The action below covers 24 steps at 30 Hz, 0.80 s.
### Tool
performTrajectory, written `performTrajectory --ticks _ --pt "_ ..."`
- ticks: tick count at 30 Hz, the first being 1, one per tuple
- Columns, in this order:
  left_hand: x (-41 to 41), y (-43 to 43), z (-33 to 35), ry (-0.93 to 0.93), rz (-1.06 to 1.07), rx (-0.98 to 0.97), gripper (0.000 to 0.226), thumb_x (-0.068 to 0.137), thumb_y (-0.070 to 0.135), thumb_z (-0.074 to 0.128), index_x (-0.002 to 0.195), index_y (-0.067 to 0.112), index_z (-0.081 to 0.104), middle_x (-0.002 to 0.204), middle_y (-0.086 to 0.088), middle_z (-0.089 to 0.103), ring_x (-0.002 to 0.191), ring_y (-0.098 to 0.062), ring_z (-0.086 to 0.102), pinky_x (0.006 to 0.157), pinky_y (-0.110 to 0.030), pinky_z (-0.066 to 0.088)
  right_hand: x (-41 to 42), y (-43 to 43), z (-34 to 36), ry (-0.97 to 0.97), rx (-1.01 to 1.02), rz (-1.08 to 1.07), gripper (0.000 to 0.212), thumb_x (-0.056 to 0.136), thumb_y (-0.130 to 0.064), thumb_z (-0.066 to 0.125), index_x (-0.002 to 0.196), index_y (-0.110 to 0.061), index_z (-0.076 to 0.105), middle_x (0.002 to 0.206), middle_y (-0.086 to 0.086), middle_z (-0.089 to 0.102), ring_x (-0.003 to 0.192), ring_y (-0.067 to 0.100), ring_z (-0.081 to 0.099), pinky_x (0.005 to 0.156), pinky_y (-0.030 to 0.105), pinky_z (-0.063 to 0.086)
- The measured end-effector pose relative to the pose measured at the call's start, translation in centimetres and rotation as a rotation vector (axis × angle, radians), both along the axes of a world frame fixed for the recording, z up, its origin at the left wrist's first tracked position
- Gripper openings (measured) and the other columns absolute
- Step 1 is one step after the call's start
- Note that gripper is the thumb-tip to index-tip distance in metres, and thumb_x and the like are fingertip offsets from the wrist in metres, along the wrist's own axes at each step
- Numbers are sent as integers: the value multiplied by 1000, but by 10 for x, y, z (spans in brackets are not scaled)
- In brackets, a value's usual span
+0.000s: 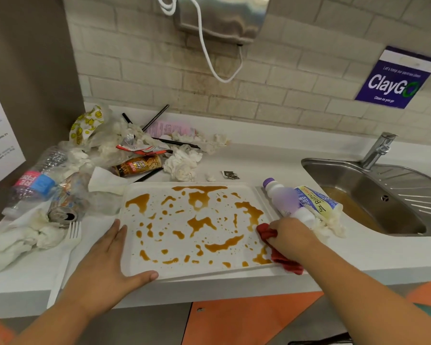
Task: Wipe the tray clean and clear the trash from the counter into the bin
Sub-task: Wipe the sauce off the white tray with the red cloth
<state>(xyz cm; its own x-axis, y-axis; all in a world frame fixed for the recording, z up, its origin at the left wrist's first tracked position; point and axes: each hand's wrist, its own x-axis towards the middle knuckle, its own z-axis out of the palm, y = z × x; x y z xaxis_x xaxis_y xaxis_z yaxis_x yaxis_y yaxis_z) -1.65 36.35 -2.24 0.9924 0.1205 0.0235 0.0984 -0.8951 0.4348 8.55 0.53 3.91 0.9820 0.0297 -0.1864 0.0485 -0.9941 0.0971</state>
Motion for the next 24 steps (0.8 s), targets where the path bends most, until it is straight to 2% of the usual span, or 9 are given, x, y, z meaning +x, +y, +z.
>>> performTrajectory --ticks 2,5,7,9,11,14,19,22,24 --pt "0 0 0 -3 2 9 141 35 103 18 151 24 -2 156 13 -15 145 -10 6 118 -33 17 6 -3 3 19 -22 -45 32 93 -30 50 124 -25 54 90 -2 56 87 16 60 82 28 53" --pt "0 0 0 -5 2 19 141 35 103 15 151 24 -3 156 12 -14 145 -11 6 118 -32 16 0 3 -8 20 -86 14 42 93 -26 53 134 -24 47 106 1 53 93 17 59 81 27 50" --pt "0 0 -1 -6 3 17 141 35 103 15 151 24 -2 156 13 -14 145 -10 6 118 -32 15 -5 5 -5 41 -10 60 40 94 -31 50 134 -25 49 111 1 55 98 17 58 83 25 48" --pt "0 0 -1 -3 4 14 140 36 103 16 151 24 -3 156 13 -15 145 -10 5 118 -32 15 0 0 4 57 55 32 35 94 -32 50 128 -25 56 98 -2 60 90 15 60 82 24 50" --pt "1 0 -1 5 4 14 140 36 103 17 151 25 -3 156 13 -15 146 -10 5 118 -32 14 5 -1 5 67 -56 17 33 95 -28 49 127 -24 54 94 -2 58 89 15 62 83 26 52" --pt "1 0 -1 7 3 14 140 36 103 17 151 25 -3 156 12 -15 146 -11 5 117 -32 14 -1 5 -2 83 -170 91 38 93 -24 52 132 -23 50 109 1 55 94 17 59 85 27 51" --pt "1 0 -1 5 -2 16 140 36 103 17 151 25 -1 157 11 -13 146 -11 6 117 -33 15 -2 -4 21 153 -26 68 25 89 -31 58 107 -15 64 89 1 65 86 16 64 79 25 53" --pt "1 -1 -1 -2 -4 20 140 35 103 15 151 25 -1 157 10 -13 146 -11 6 117 -32 14 -9 6 14 176 -243 40 34 89 -22 60 122 -16 54 101 3 57 89 19 59 87 29 52" --pt "0 -1 -1 -6 -5 29 140 36 103 14 151 25 -1 157 9 -12 146 -12 6 117 -33 14 -13 4 12 170 -214 92 36 89 -22 59 124 -22 55 98 -1 58 88 17 60 85 30 53"
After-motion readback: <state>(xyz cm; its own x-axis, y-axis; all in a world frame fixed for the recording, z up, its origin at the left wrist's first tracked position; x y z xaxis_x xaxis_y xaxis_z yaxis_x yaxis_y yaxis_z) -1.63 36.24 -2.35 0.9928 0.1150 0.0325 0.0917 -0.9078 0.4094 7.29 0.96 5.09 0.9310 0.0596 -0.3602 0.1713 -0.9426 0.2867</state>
